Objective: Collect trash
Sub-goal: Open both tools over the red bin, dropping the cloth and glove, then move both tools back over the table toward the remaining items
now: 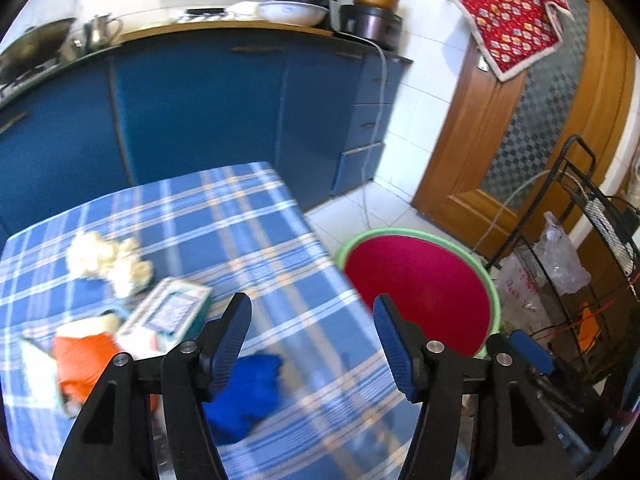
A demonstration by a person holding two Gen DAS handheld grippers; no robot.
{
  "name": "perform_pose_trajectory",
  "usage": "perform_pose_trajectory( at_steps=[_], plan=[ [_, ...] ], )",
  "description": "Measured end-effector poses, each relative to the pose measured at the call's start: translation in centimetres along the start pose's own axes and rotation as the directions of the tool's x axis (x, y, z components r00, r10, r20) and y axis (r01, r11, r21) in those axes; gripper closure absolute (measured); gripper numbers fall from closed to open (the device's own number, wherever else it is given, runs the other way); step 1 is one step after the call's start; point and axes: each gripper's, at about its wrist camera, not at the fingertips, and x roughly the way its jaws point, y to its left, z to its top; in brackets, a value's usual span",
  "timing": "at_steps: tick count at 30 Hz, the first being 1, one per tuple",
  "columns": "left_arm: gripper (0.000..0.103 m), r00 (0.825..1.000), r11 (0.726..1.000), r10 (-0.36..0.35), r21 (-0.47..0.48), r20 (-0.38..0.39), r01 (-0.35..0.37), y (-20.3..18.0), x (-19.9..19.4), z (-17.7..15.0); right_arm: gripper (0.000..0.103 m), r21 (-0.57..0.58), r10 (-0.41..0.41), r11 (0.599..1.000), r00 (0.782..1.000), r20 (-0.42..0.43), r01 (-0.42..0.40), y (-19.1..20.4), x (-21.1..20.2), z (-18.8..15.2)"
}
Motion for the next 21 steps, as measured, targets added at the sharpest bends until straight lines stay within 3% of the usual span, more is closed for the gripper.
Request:
perform_pose_trajectory(
  at_steps=[14, 21],
  plan=[
    [0.034, 0.984, 0.974, 0.174, -0.139, -0.034, -0.177, 9.6, -3.8, -3.6, 0.044, -0.064, 0.045, 0.997, 0.999, -0.031, -0.047, 3.7, -0.1, -1.0],
    [0.034, 0.977, 0.96, 0.2, -0.185, -0.079, -0.211, 12.6, -4.6, -5.7, 0.044, -0.097, 0.065, 0.993, 0.996, -0.066, -0.071, 5.4, 0.1, -1.9]
  ],
)
